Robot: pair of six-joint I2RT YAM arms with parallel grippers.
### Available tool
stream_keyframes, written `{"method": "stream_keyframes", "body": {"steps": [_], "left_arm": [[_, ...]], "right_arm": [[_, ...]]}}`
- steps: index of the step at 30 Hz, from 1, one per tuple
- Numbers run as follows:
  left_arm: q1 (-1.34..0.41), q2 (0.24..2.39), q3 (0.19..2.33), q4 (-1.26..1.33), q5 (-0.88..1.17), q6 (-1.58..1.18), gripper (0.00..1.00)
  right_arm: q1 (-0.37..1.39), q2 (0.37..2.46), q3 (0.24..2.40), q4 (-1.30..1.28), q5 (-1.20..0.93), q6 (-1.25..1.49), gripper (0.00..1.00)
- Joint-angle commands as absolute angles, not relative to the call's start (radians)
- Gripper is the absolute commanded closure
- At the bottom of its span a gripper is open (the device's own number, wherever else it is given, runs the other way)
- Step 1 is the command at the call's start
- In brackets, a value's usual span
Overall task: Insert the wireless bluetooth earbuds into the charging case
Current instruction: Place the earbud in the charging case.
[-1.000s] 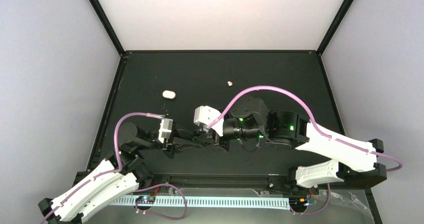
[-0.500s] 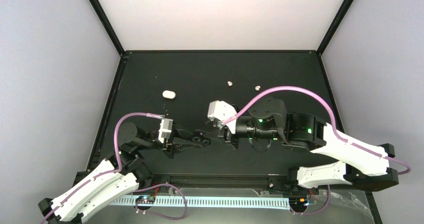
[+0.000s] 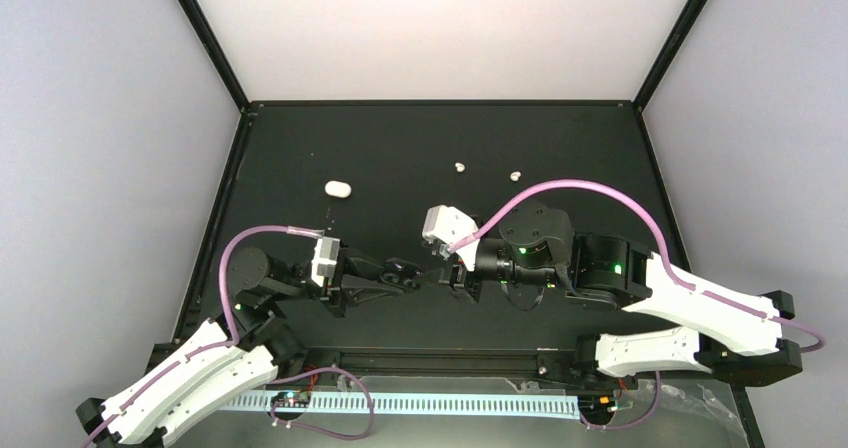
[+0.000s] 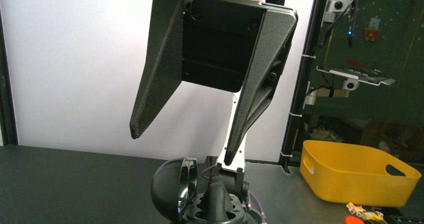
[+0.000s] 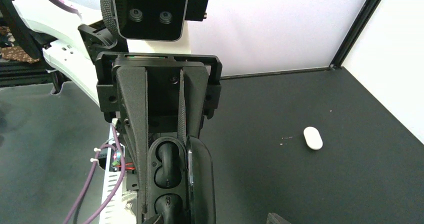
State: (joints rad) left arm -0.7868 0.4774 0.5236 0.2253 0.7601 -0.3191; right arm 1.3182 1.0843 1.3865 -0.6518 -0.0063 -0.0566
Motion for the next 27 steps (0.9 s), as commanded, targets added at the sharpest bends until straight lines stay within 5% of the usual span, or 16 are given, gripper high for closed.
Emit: {"method": "stream_keyframes", "body": {"steps": [1,27], "left_arm": [[-0.794,0.467,0.558,0.273,0.774,-0.340,0.98],[-0.794,0.456,0.560,0.279,0.774,-0.343,0.98]], "right_arm": [[1.323,1.077,1.381,-0.620,0.018,-0.046,0.46],[1.324,1.108,1.382,-0.641,0.023,-0.044,0.45]]}}
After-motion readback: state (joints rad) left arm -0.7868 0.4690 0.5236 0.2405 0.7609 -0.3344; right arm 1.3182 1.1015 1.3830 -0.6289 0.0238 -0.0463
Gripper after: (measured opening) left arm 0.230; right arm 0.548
